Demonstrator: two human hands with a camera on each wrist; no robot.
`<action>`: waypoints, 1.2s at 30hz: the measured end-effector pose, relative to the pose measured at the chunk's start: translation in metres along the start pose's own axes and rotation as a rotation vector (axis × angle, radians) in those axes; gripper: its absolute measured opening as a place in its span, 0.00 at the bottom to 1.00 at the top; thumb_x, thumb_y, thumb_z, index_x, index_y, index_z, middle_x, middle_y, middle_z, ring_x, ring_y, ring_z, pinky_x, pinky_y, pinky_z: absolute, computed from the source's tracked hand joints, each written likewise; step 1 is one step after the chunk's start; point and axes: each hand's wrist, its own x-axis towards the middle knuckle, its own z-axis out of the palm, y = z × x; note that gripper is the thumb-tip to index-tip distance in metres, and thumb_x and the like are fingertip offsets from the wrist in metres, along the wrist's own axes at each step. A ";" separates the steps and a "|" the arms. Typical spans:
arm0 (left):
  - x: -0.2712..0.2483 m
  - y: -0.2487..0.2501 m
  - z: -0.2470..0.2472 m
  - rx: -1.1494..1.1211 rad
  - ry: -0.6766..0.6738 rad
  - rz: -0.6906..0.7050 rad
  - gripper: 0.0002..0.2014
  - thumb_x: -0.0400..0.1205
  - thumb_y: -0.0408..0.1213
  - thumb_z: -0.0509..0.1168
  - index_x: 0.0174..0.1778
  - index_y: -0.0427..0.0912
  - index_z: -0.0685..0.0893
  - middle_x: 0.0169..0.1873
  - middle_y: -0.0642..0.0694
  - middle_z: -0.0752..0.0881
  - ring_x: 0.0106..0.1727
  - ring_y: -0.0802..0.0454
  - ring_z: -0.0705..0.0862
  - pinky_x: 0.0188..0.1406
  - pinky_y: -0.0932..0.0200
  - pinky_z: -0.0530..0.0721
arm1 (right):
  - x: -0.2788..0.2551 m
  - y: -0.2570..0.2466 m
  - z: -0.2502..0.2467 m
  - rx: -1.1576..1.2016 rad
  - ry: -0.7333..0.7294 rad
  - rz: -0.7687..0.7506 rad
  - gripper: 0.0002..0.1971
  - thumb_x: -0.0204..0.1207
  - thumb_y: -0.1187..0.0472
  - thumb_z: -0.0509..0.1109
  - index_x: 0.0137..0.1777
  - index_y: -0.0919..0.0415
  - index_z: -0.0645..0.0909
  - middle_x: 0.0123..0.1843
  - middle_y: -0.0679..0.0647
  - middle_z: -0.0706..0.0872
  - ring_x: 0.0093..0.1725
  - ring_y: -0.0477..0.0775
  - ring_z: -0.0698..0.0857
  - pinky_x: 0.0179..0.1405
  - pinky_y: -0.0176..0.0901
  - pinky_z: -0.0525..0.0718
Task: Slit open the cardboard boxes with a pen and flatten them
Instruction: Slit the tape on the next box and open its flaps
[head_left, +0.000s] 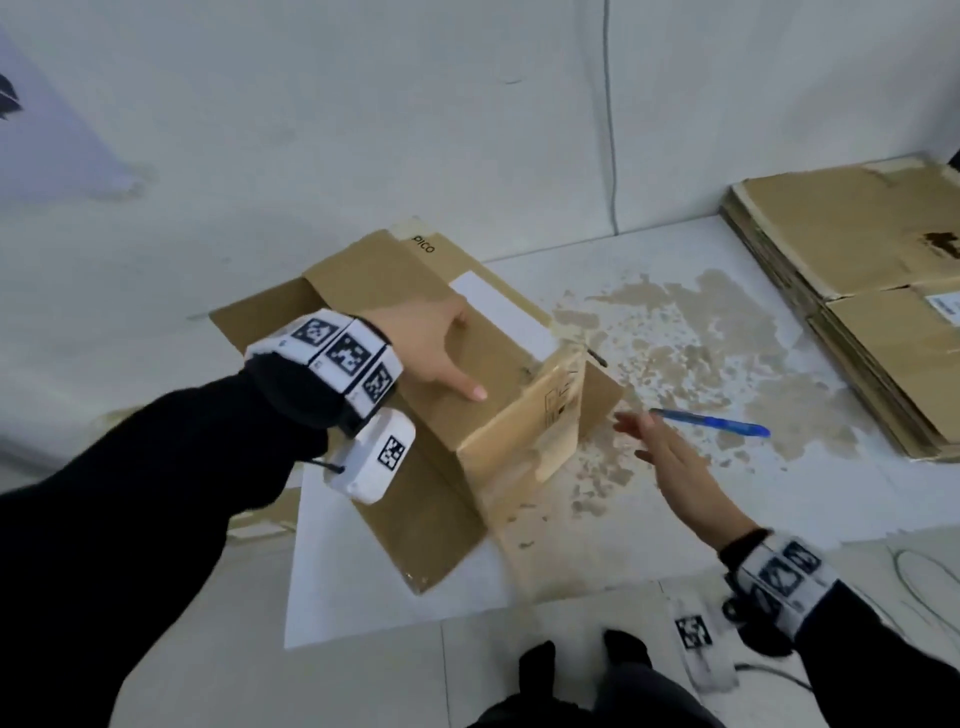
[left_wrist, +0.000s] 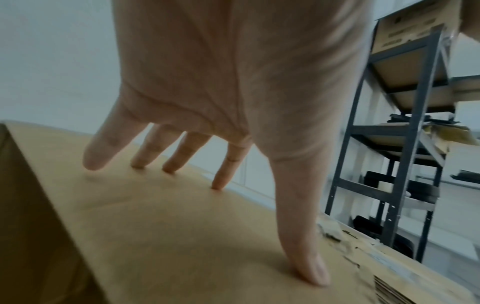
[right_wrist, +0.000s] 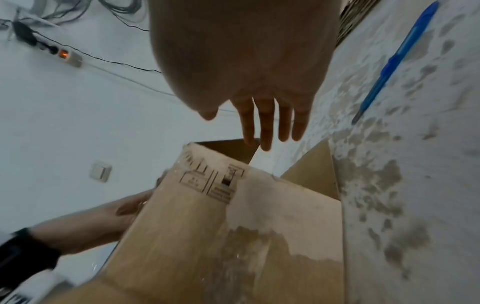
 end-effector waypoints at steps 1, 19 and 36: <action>-0.004 -0.002 0.005 -0.008 -0.001 -0.016 0.47 0.66 0.61 0.75 0.76 0.48 0.62 0.70 0.43 0.73 0.64 0.44 0.76 0.60 0.50 0.77 | 0.011 -0.004 0.003 -0.002 -0.098 0.043 0.38 0.74 0.27 0.46 0.74 0.52 0.72 0.73 0.50 0.76 0.73 0.48 0.73 0.76 0.51 0.67; -0.062 0.090 0.034 0.533 0.447 -0.235 0.22 0.85 0.50 0.49 0.69 0.43 0.72 0.69 0.36 0.76 0.75 0.40 0.69 0.81 0.39 0.42 | 0.137 -0.148 0.017 -0.542 -0.753 -0.615 0.34 0.78 0.43 0.65 0.79 0.55 0.60 0.71 0.50 0.73 0.69 0.49 0.74 0.64 0.26 0.70; -0.029 0.137 0.059 0.305 0.351 -0.616 0.60 0.65 0.82 0.49 0.84 0.45 0.45 0.82 0.30 0.38 0.81 0.28 0.35 0.79 0.32 0.49 | 0.043 -0.098 -0.076 -0.769 -0.836 -0.411 0.20 0.85 0.49 0.53 0.53 0.65 0.80 0.42 0.58 0.86 0.39 0.55 0.86 0.37 0.39 0.84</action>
